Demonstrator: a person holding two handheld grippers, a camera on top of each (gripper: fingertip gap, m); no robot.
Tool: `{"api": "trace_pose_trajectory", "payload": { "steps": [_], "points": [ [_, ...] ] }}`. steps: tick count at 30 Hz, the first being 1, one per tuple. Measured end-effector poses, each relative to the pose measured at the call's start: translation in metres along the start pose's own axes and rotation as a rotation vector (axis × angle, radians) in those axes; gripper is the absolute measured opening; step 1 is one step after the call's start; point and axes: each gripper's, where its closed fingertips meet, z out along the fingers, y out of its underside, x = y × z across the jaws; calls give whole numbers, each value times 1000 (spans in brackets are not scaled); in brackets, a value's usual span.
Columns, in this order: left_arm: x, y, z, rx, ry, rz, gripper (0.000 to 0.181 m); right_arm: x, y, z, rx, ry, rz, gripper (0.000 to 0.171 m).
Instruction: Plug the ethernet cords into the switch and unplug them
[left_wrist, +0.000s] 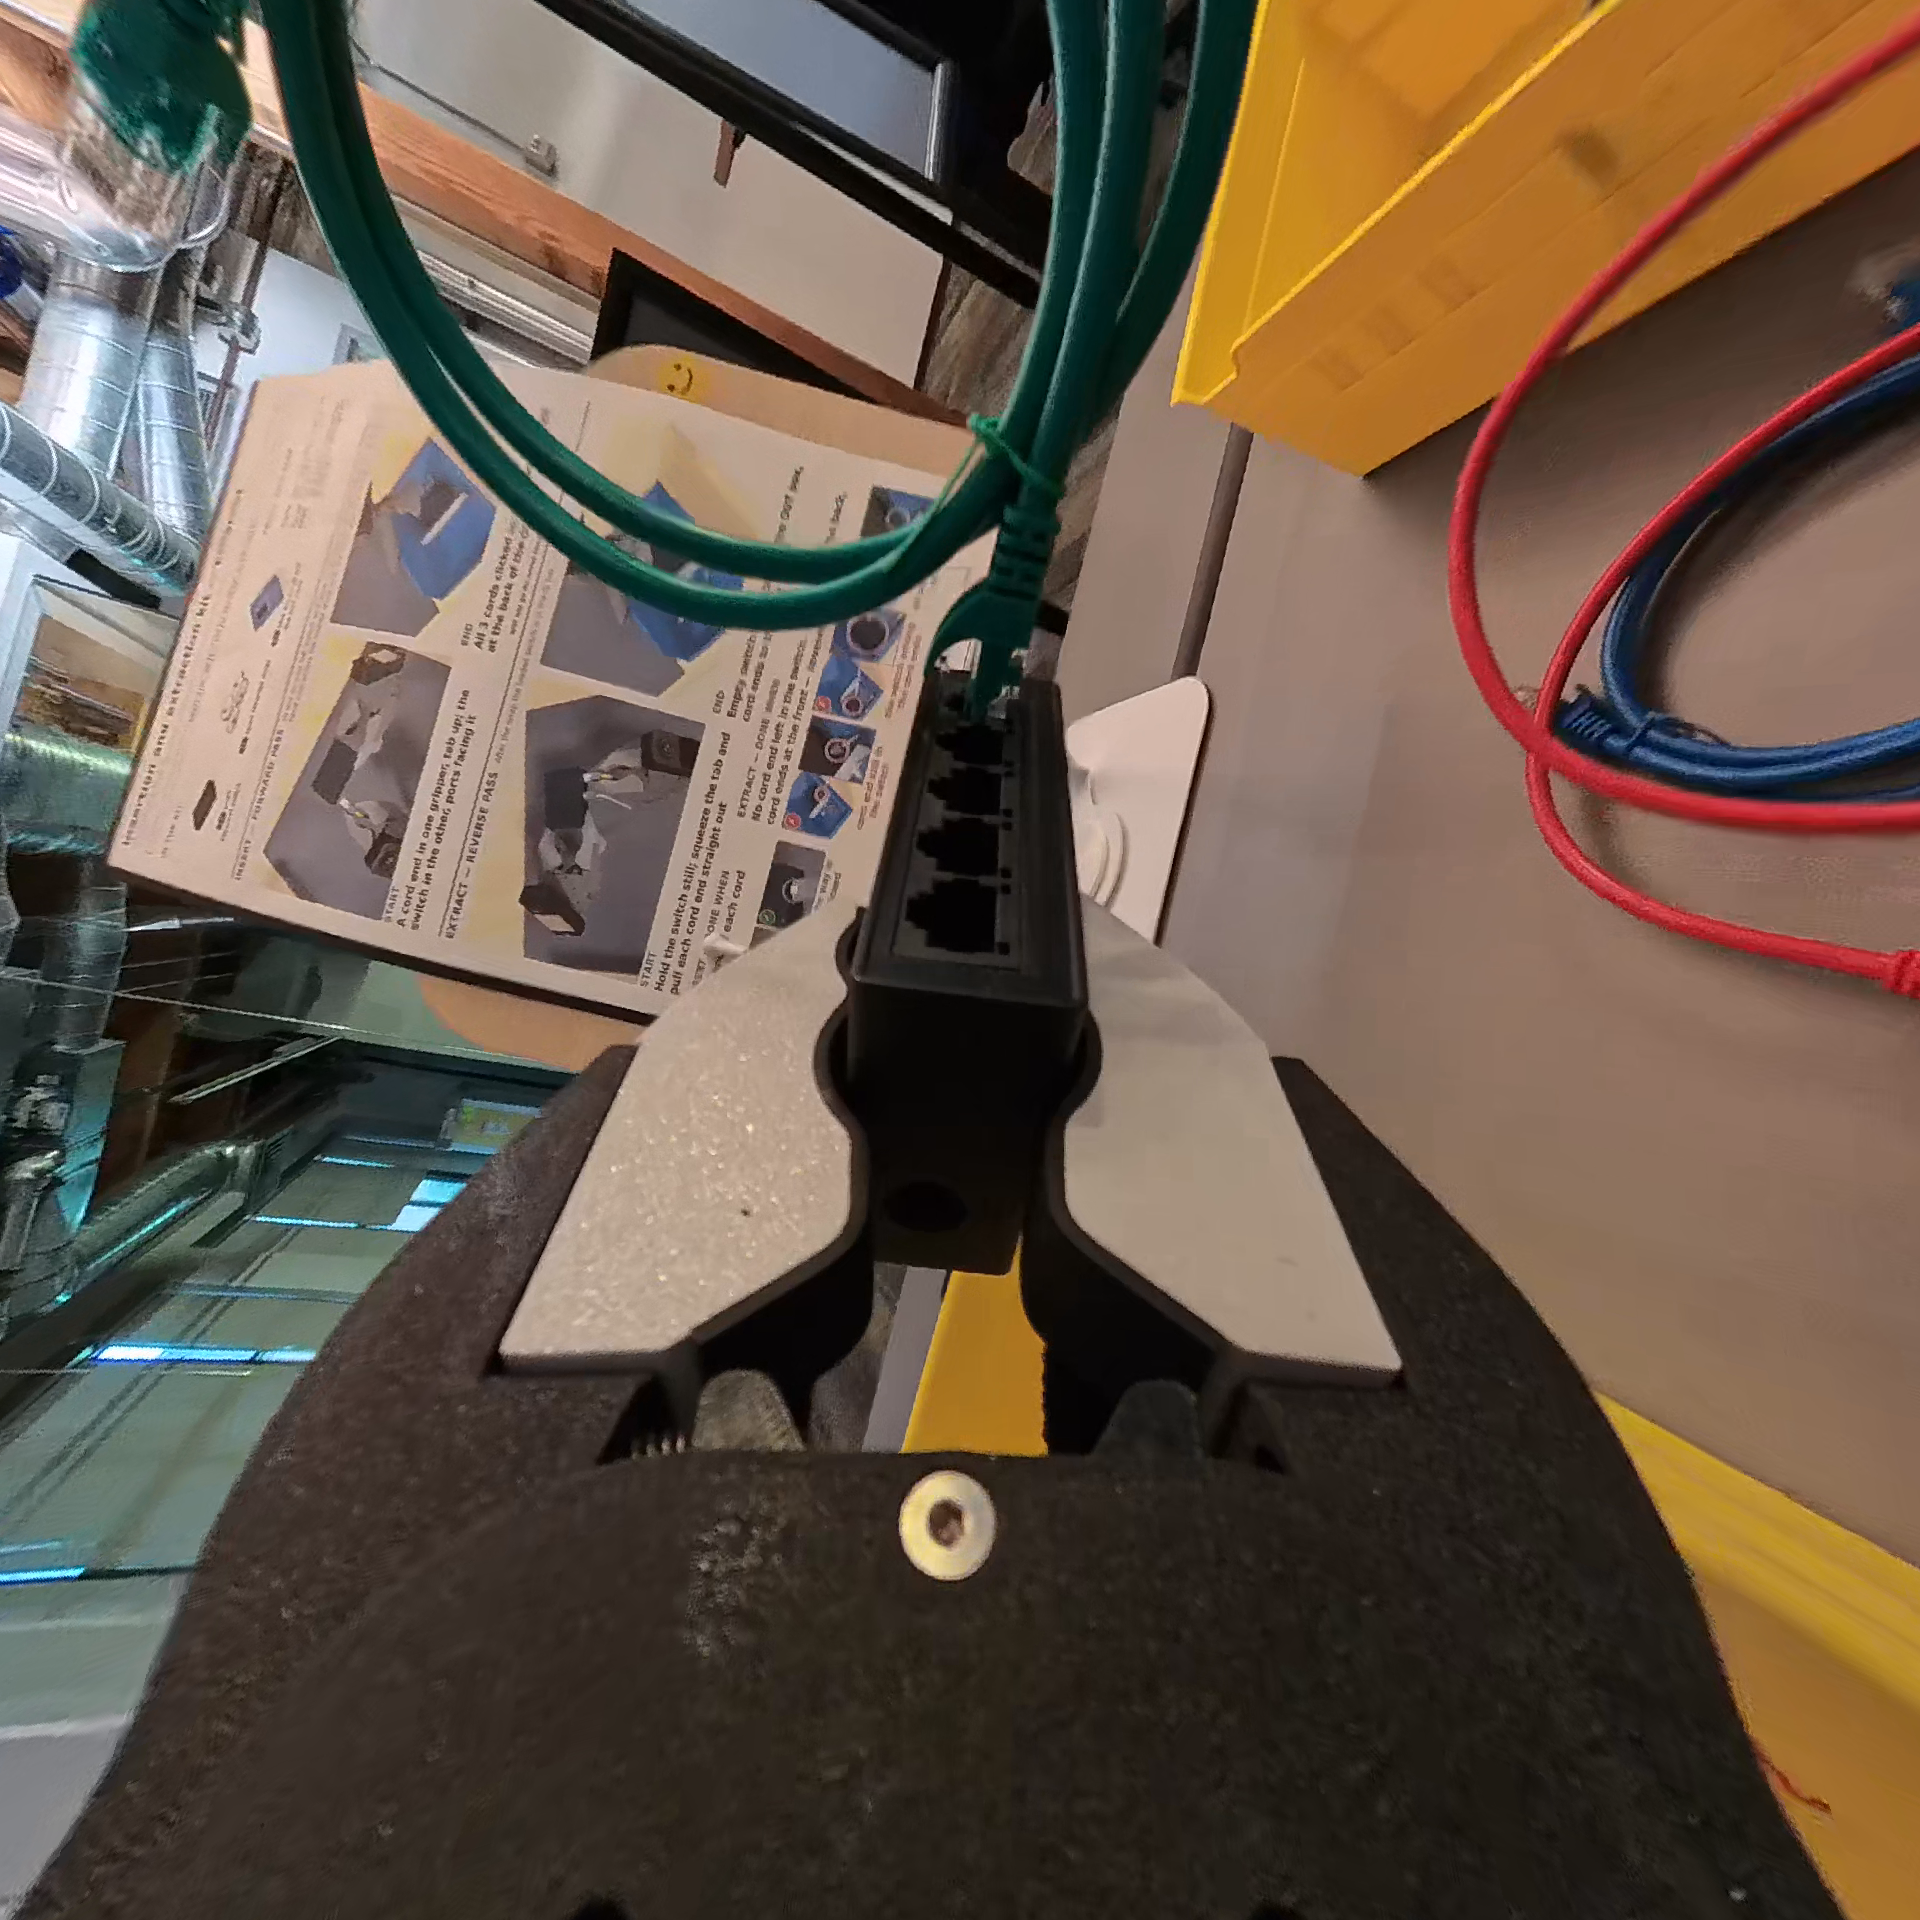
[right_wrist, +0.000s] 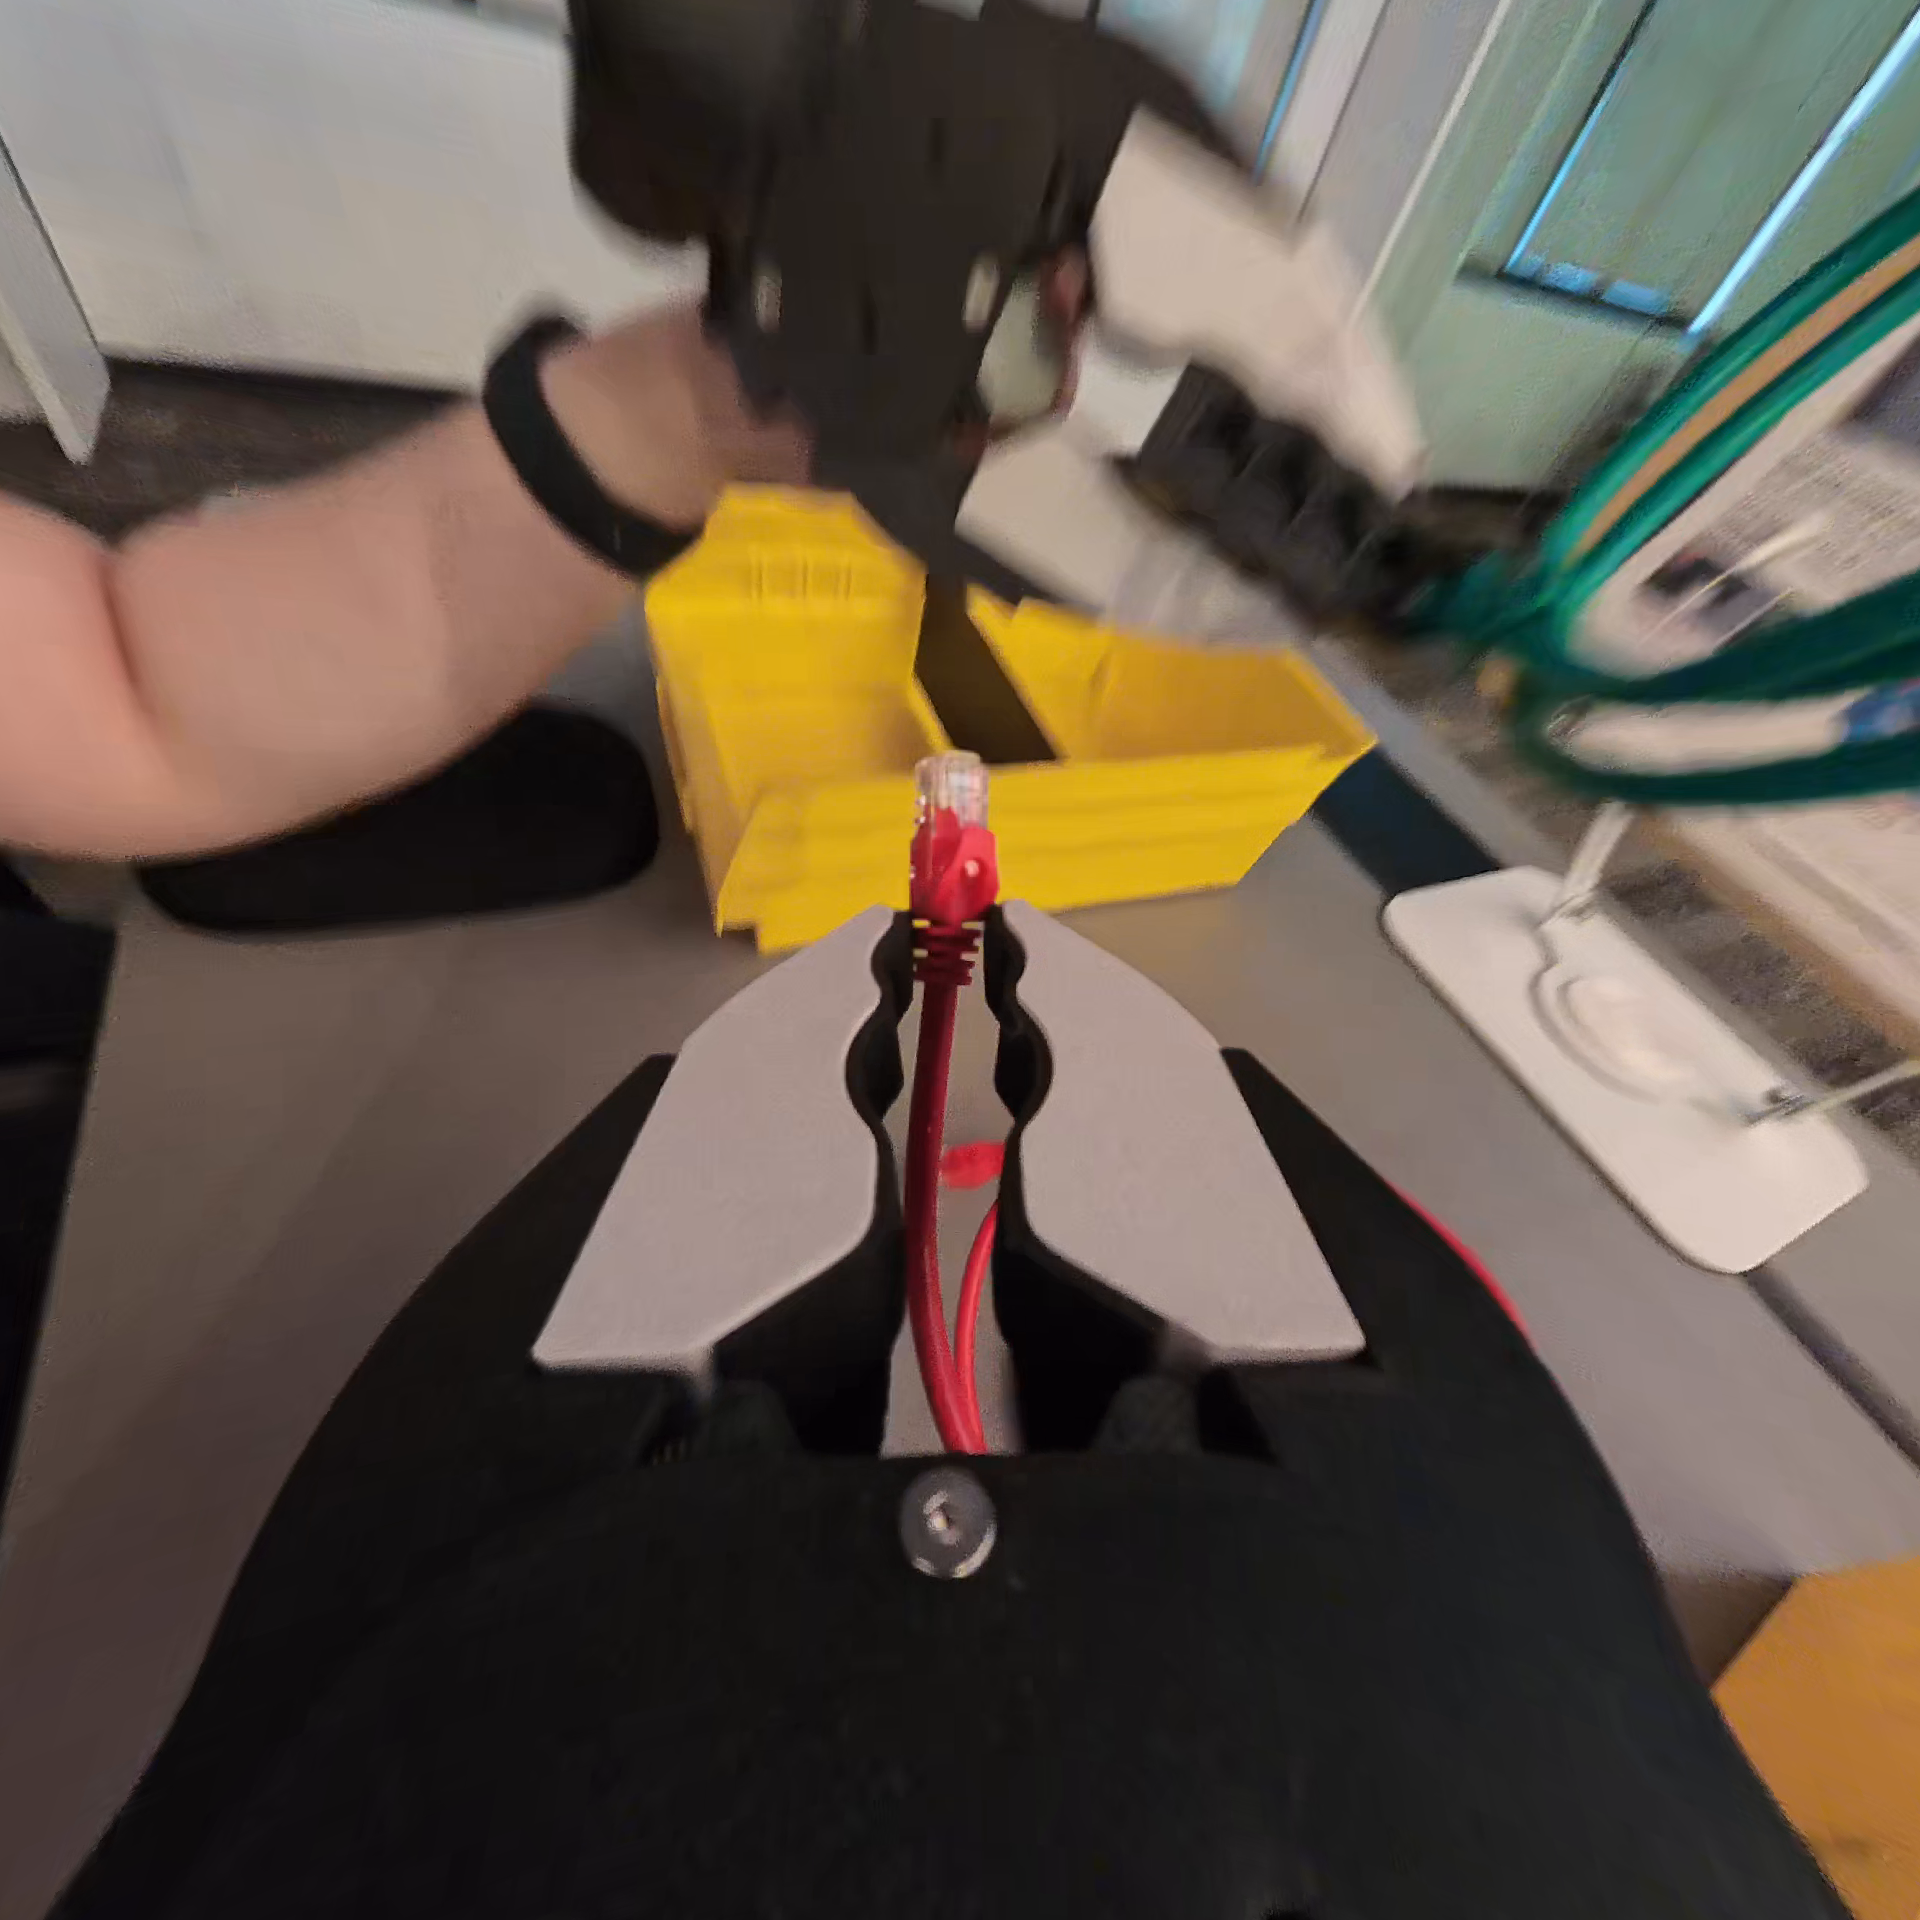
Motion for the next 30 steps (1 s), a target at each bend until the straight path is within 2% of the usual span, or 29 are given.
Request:
{"api": "trace_pose_trajectory", "payload": {
  "steps": [5,8,10,14,19,23,30],
  "points": [
    [2,16,6,-81,-6,48,30,38,-89,-55,247,109,95,14],
    [5,17,8,-89,-3,64,30,67,-115,-70,216,210,100,14],
    [8,16,10,-92,2,85,30,73,-110,-60,84,178,144,14],
    [14,15,13,-102,10,123,30,77,-69,-27,-154,165,220,14],
    [21,8,18,-92,0,184,31,80,-22,4,-420,183,188,14],
    [28,3,21,-91,-4,228,31,78,-3,13,-510,158,190,14],
    [38,-1,27,-101,1,286,30,83,13,8,-577,178,196,14]
  ]
}}
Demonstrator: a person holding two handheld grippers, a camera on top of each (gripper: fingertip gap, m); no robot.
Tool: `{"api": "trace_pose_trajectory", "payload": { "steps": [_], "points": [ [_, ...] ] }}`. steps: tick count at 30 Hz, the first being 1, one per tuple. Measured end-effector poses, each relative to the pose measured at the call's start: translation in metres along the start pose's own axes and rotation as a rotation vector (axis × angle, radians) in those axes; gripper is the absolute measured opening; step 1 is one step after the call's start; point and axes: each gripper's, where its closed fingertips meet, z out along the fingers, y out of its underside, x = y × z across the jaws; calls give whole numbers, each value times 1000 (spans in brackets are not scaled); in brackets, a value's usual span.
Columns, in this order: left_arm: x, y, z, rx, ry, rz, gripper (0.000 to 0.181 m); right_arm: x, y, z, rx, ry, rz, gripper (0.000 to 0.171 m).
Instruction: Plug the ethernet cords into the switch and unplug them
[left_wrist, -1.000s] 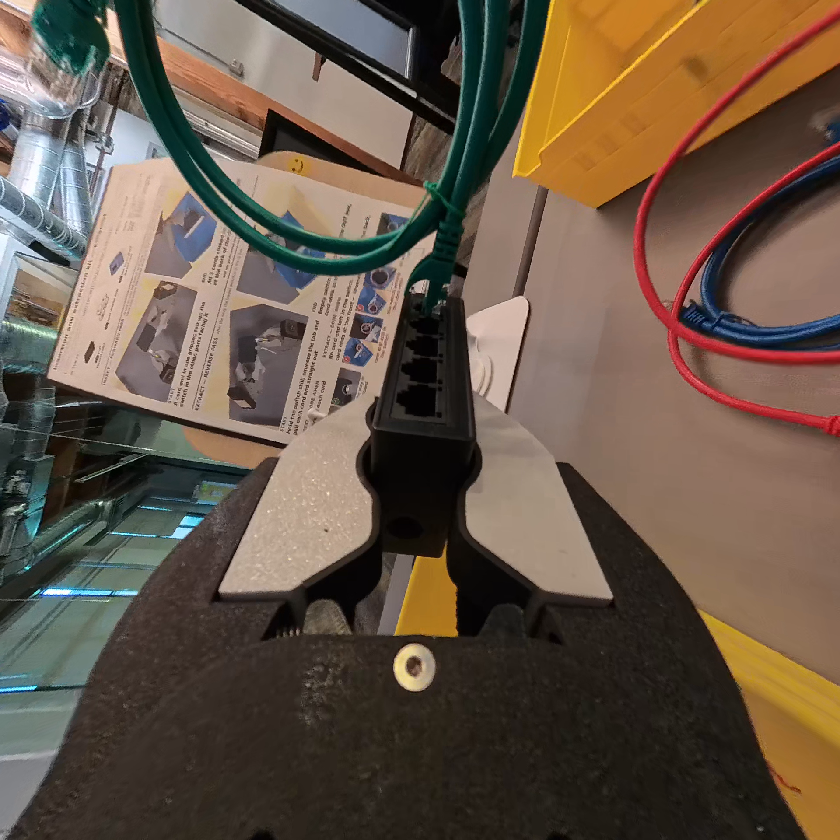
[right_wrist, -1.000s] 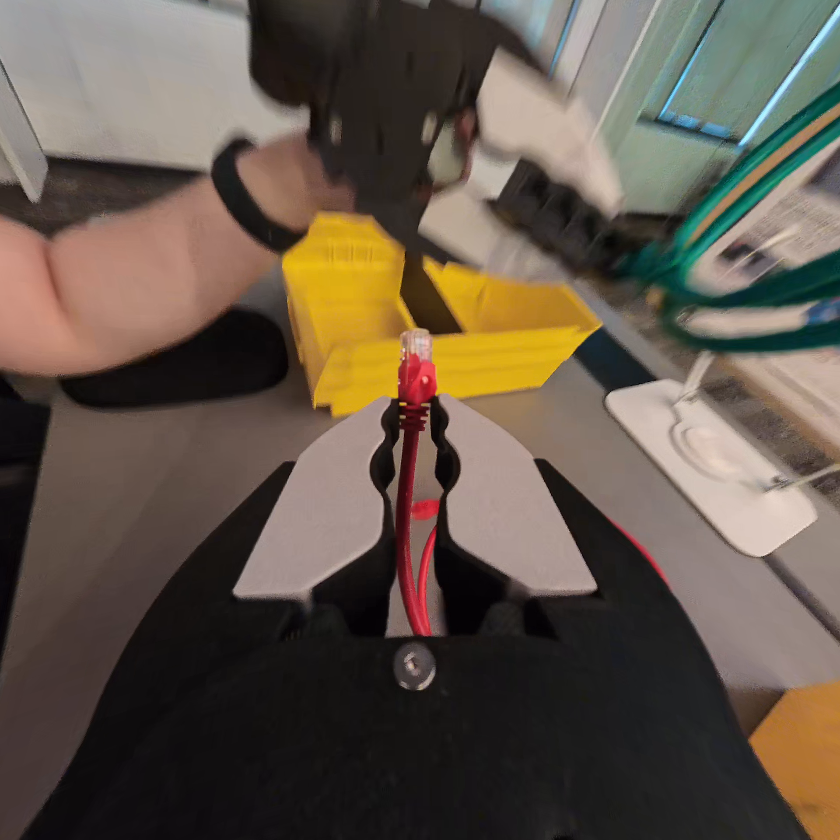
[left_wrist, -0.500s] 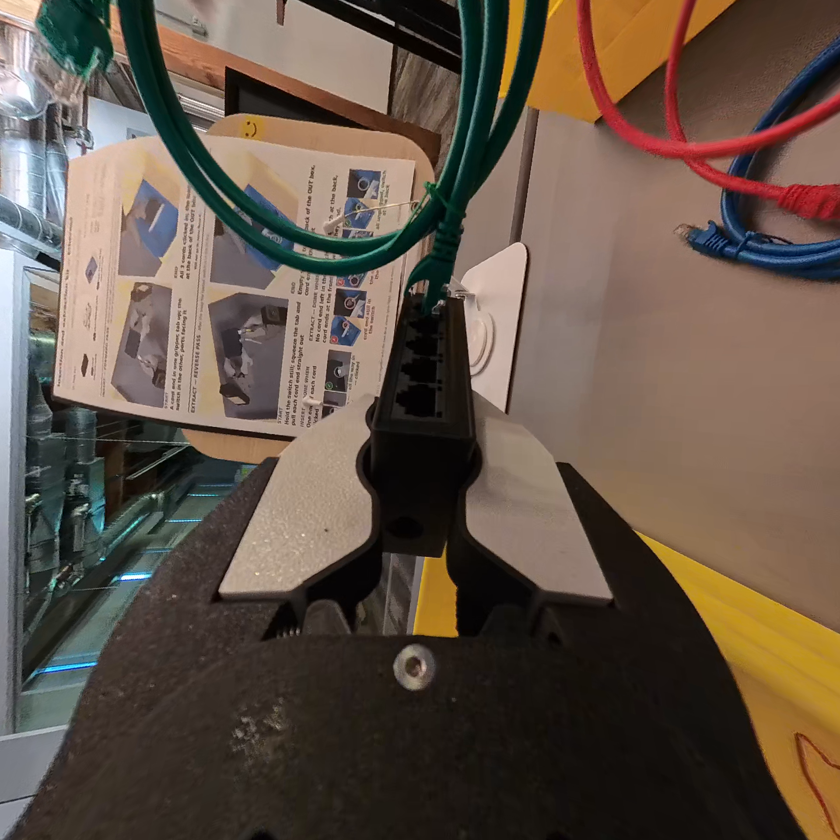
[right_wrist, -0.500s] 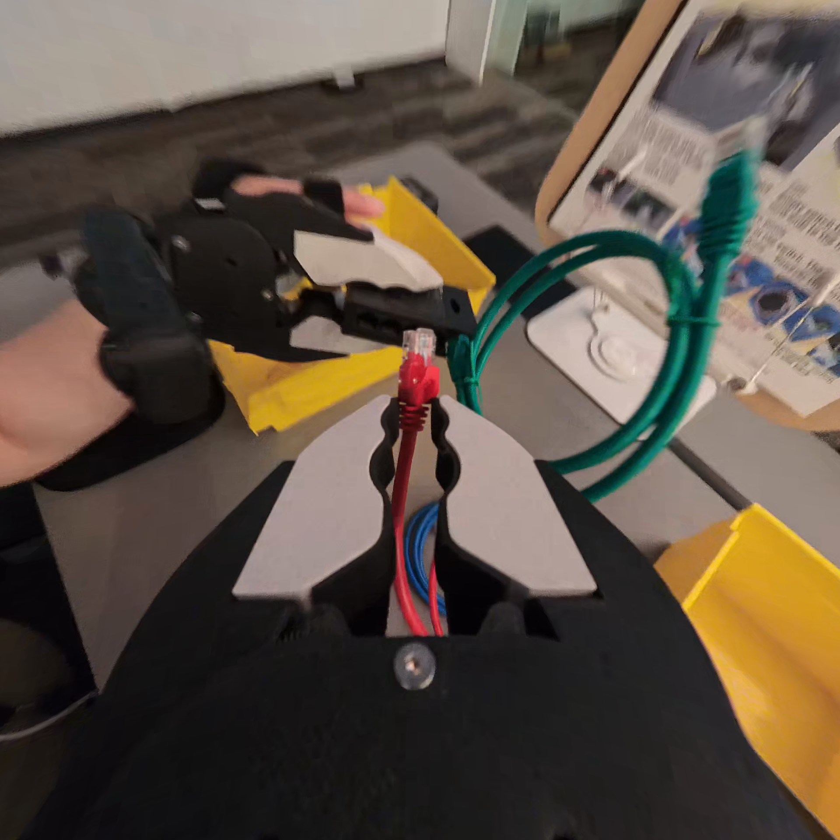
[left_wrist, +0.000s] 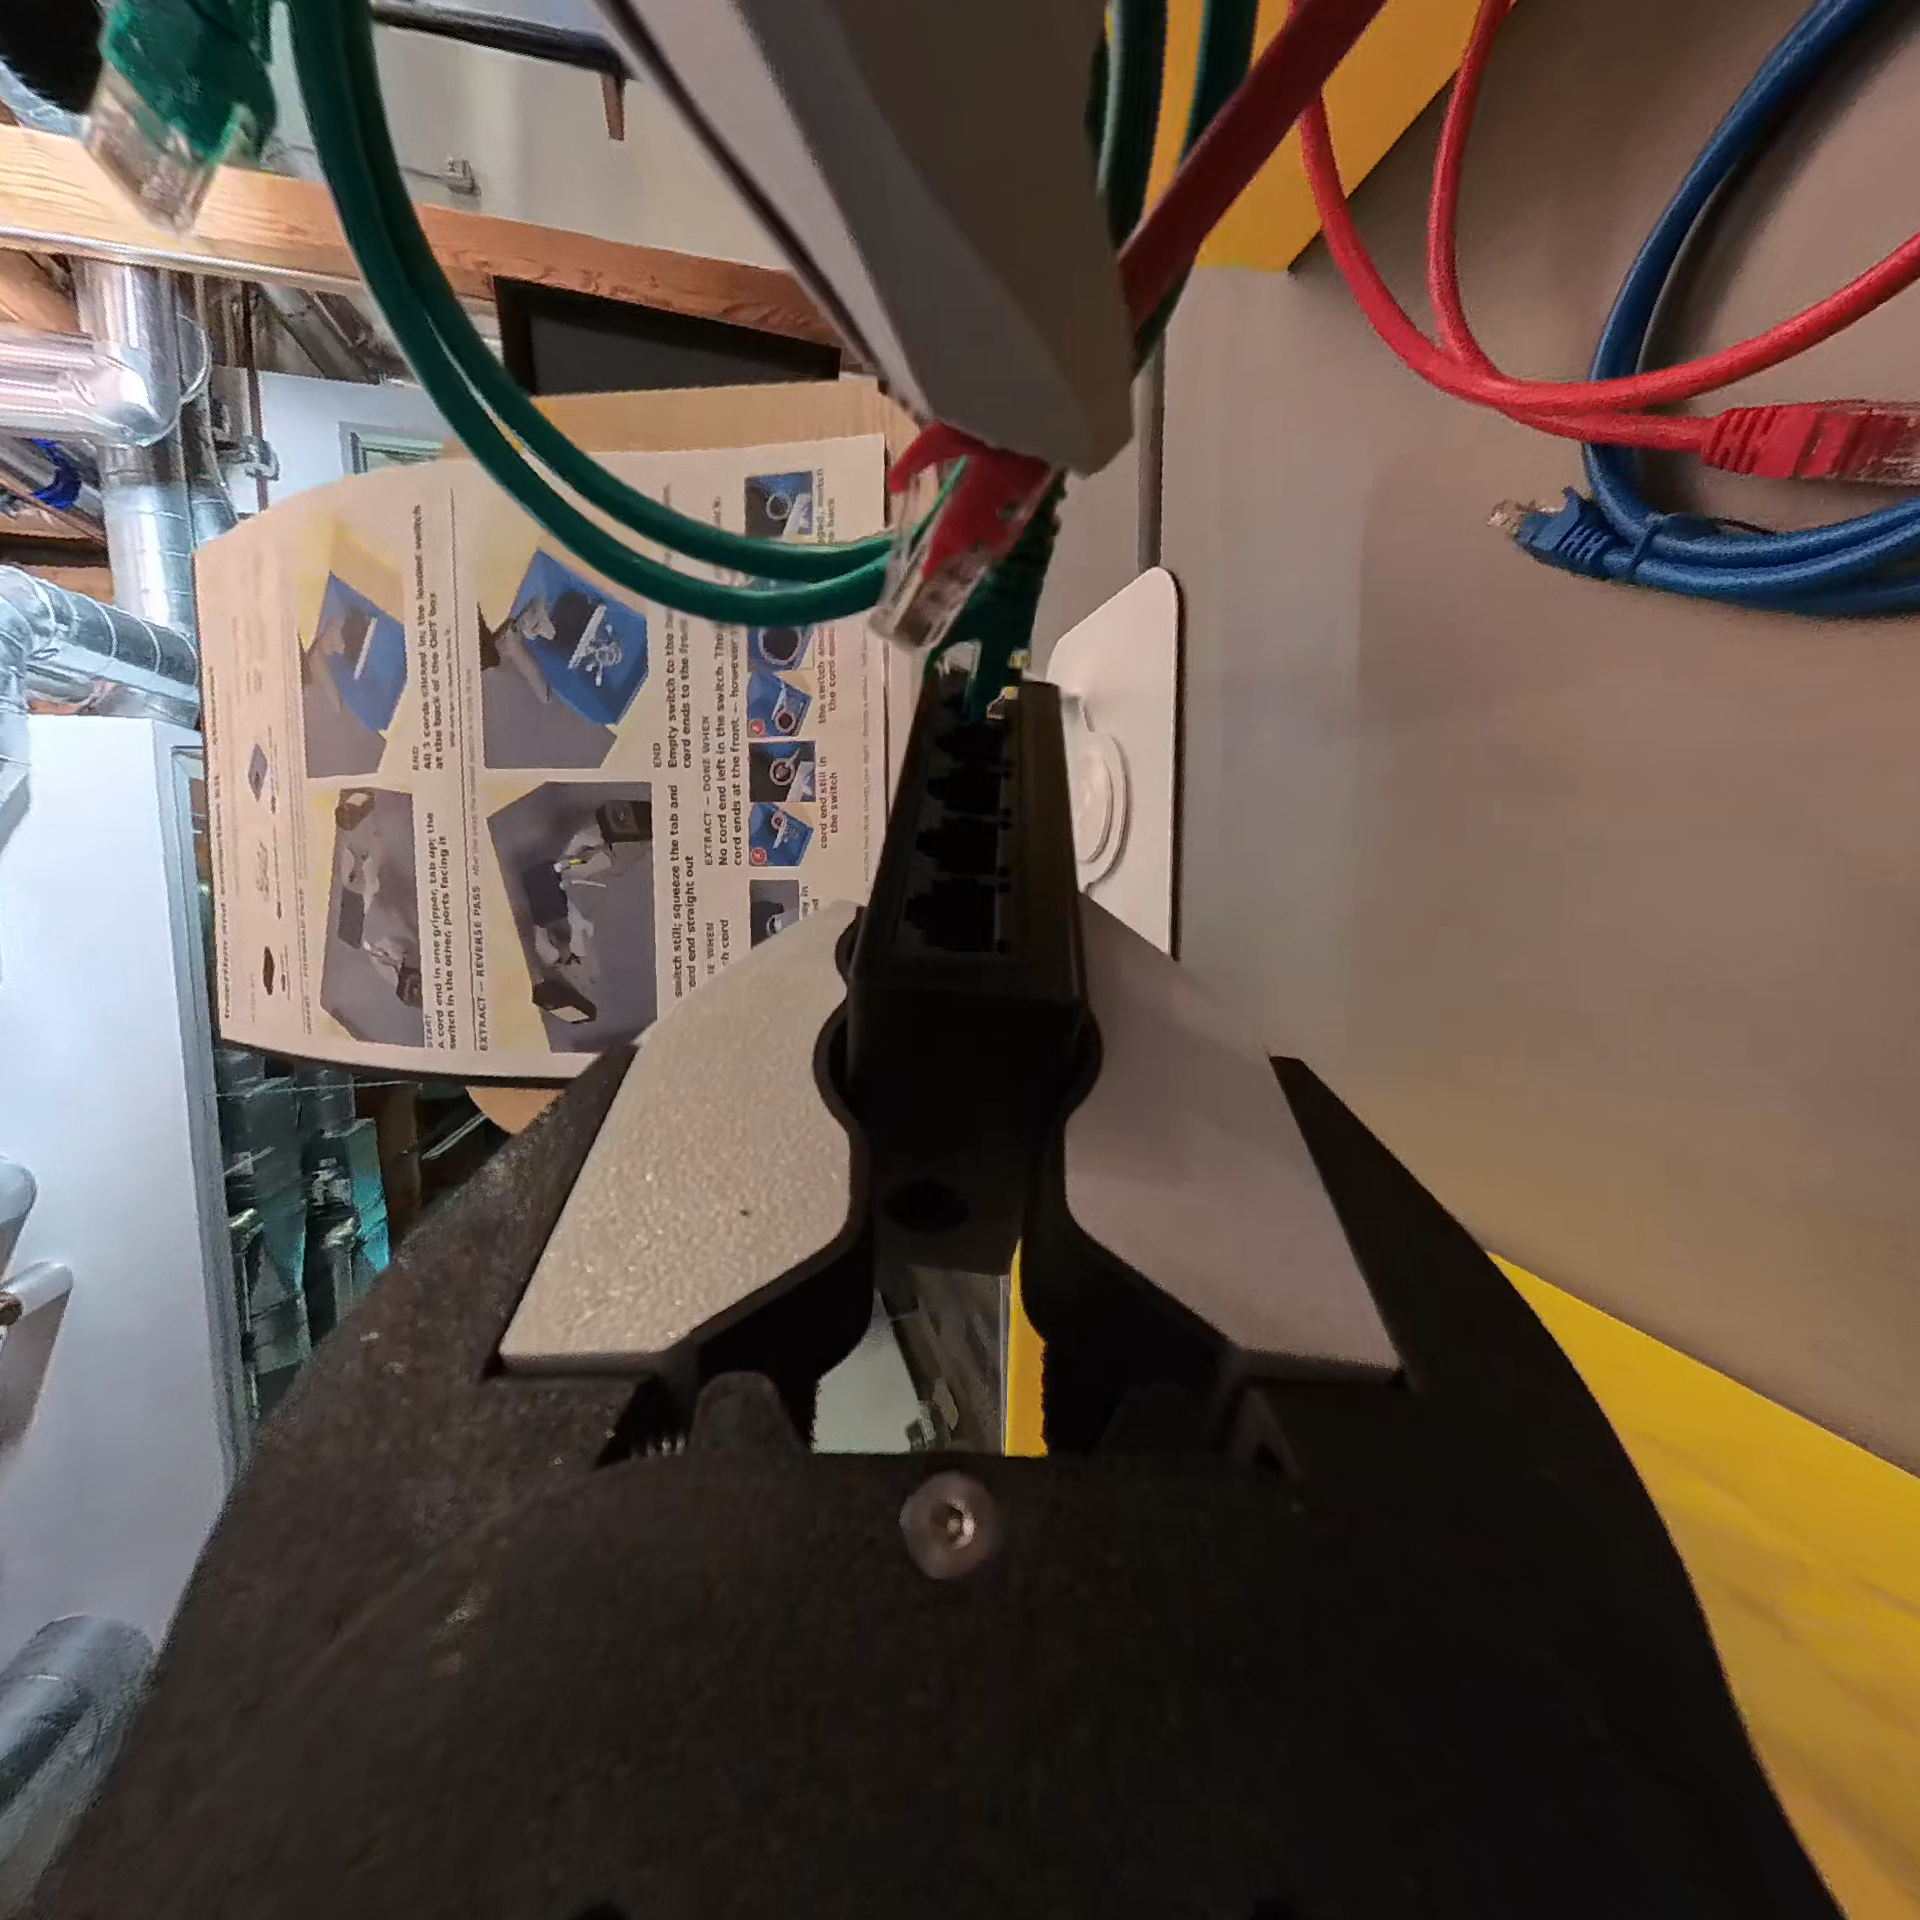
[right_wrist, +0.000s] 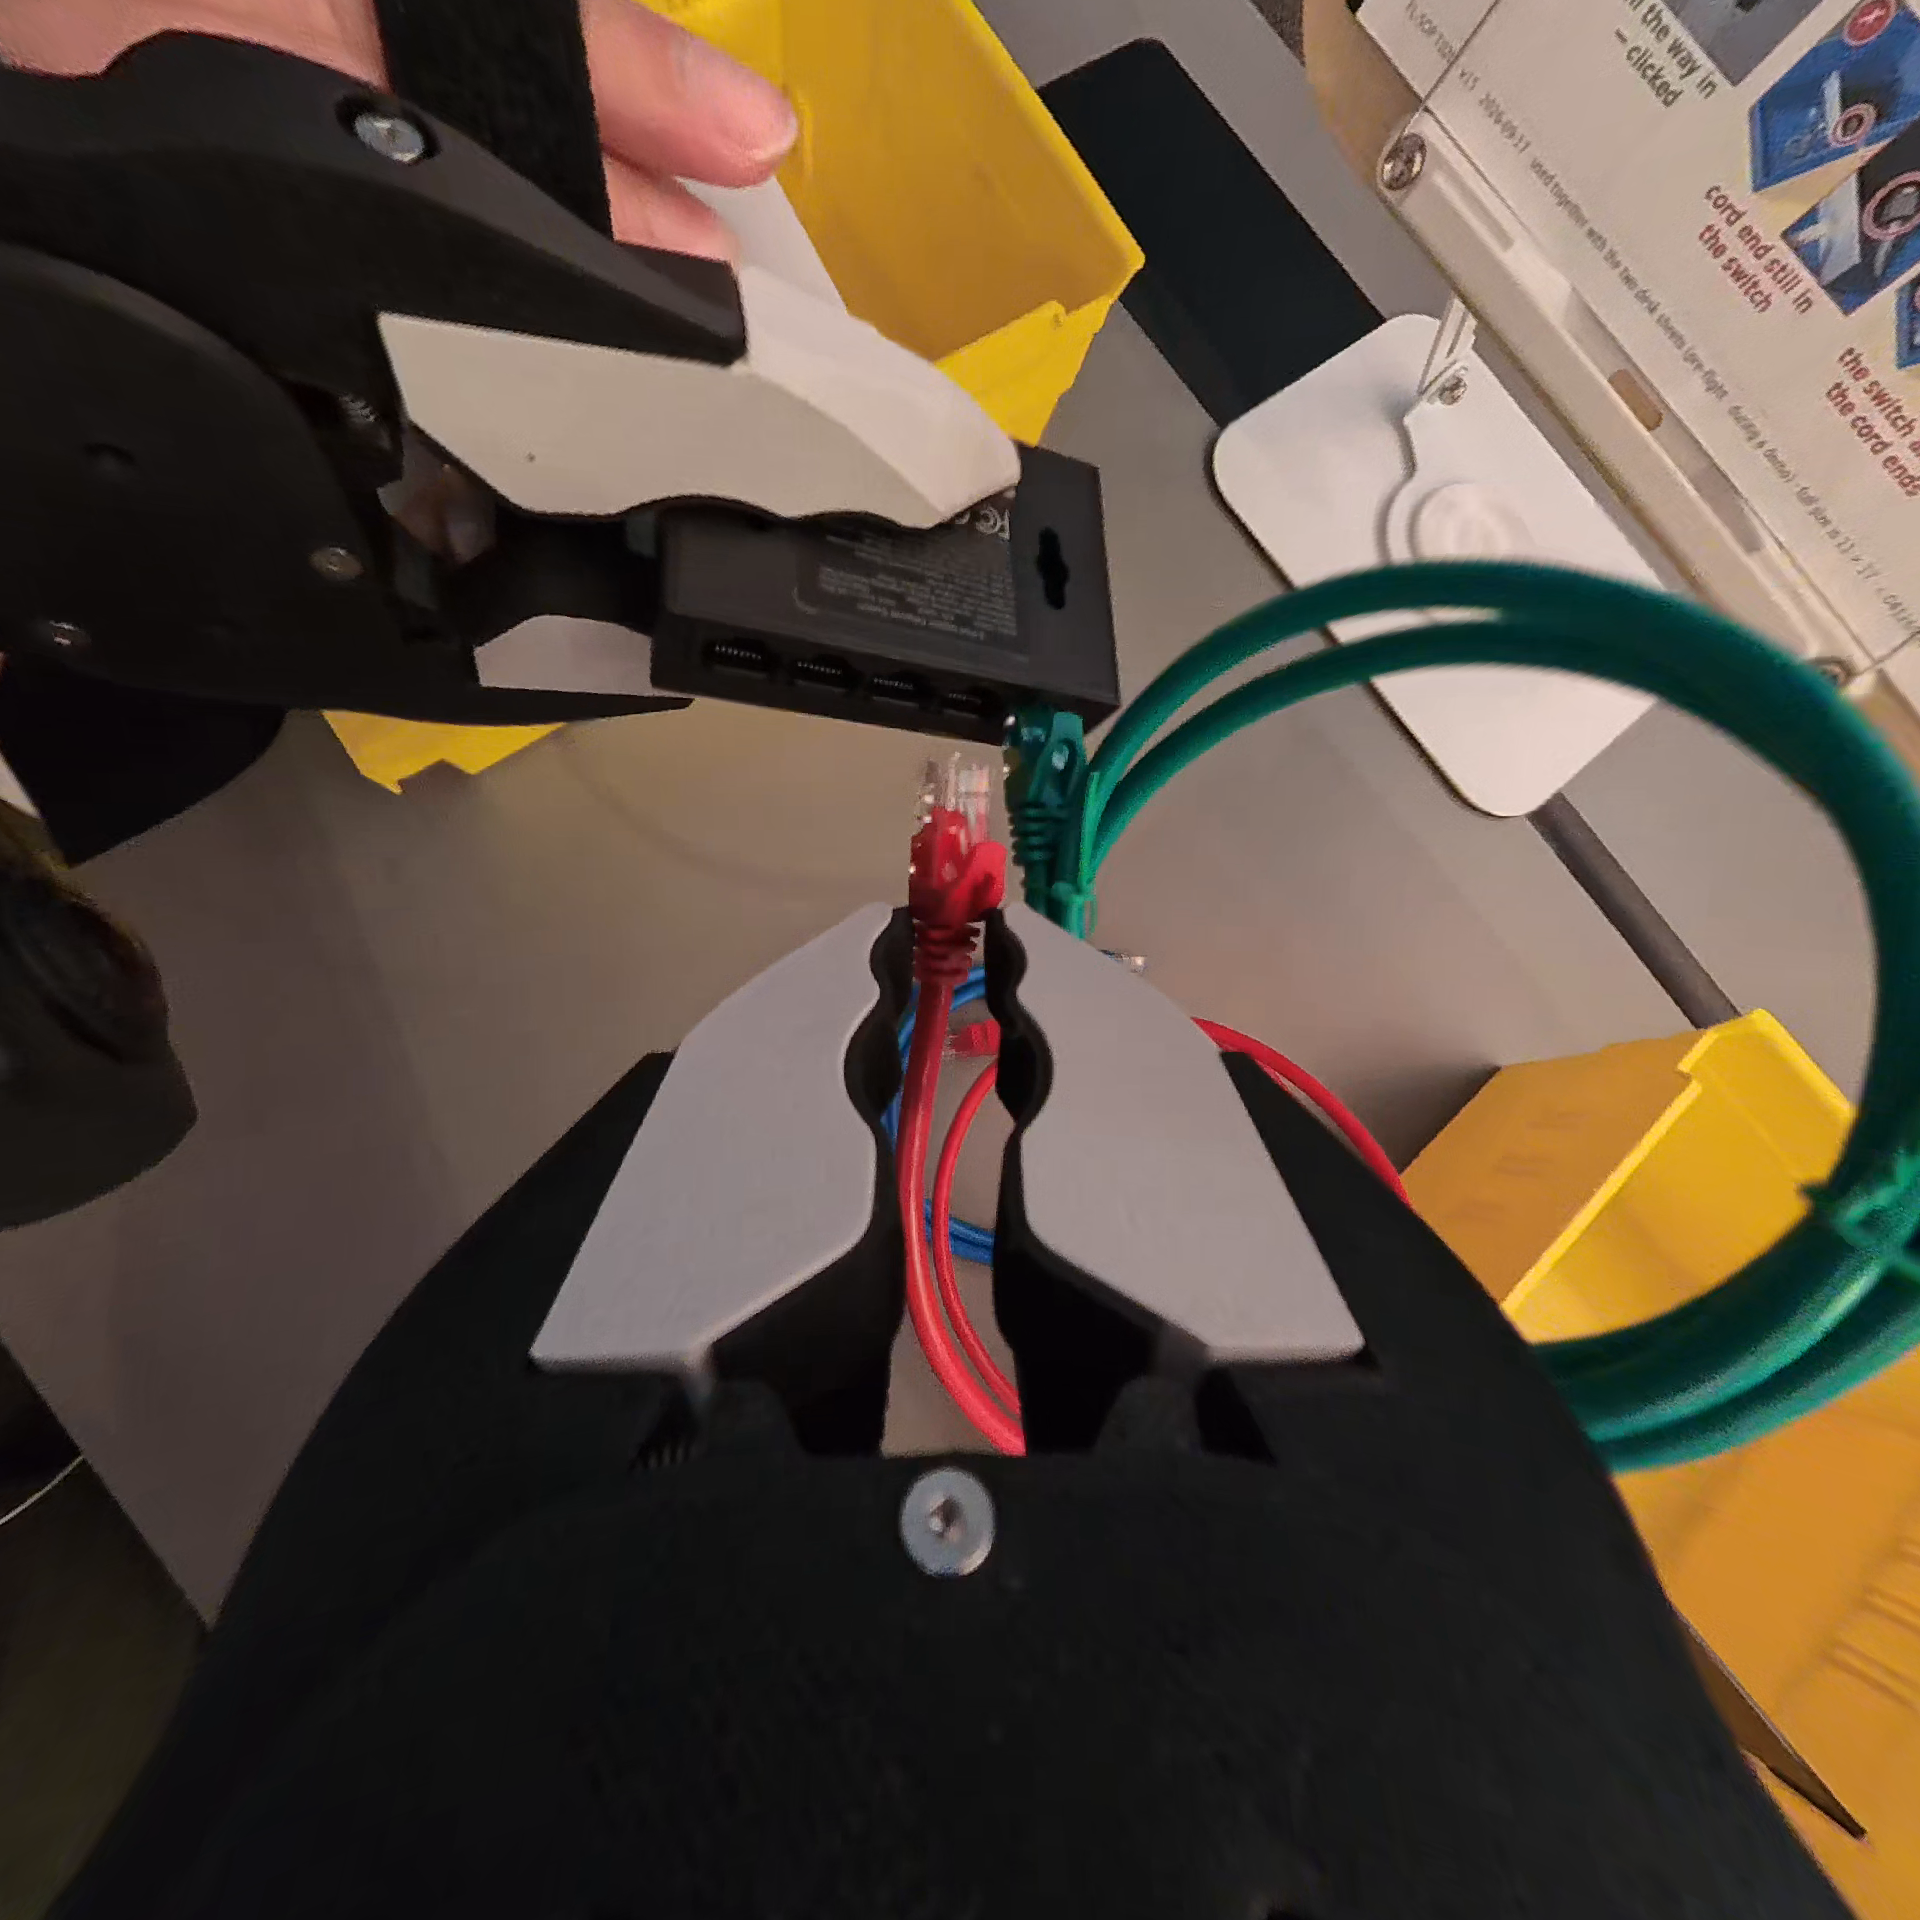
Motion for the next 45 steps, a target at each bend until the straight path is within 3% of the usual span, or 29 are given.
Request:
{"api": "trace_pose_trajectory", "payload": {
  "steps": [22,45],
  "points": [
    [24,-16,7,-10,50,107,31,-6,25,22,-182,13,-96,14],
    [33,-19,8,-36,62,191,30,-7,28,27,-227,43,-124,14]
  ]
}}
